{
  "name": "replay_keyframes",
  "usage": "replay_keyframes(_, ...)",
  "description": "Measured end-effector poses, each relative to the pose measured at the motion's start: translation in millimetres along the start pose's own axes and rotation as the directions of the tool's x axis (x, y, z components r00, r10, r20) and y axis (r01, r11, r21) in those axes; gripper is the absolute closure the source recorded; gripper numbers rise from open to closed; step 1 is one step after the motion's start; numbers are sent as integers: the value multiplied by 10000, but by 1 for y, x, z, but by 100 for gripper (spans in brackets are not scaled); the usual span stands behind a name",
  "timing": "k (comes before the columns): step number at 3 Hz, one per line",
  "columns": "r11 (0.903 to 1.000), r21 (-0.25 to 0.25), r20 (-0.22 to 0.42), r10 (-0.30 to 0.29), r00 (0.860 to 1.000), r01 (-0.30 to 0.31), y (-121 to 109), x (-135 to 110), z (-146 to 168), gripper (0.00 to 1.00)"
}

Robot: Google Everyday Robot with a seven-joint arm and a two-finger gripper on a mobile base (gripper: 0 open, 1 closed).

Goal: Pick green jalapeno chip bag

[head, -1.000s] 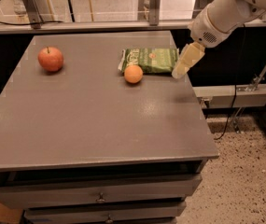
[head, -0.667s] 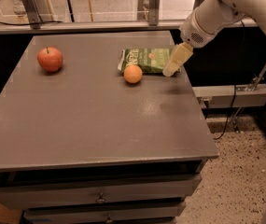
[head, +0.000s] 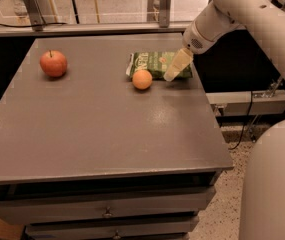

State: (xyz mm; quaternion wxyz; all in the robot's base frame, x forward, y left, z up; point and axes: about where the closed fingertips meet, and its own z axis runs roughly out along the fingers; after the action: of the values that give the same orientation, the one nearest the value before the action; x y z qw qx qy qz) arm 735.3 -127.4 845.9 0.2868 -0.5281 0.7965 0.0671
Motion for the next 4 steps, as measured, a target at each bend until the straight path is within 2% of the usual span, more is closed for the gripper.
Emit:
replay_keyframes(1, 9998, -189, 55, 119, 9999, -117, 0, -2, 14, 16)
replay_keyframes(2, 9993, -317, 64, 219, 9997, -217, 1, 1, 20, 39)
replay_keyframes(3, 9990, -357, 146, 284, 9995, -278, -1, -1, 18, 63)
replay_keyframes(4, 9990, -358, 638, 302, 9975, -280, -1, -13, 2, 86)
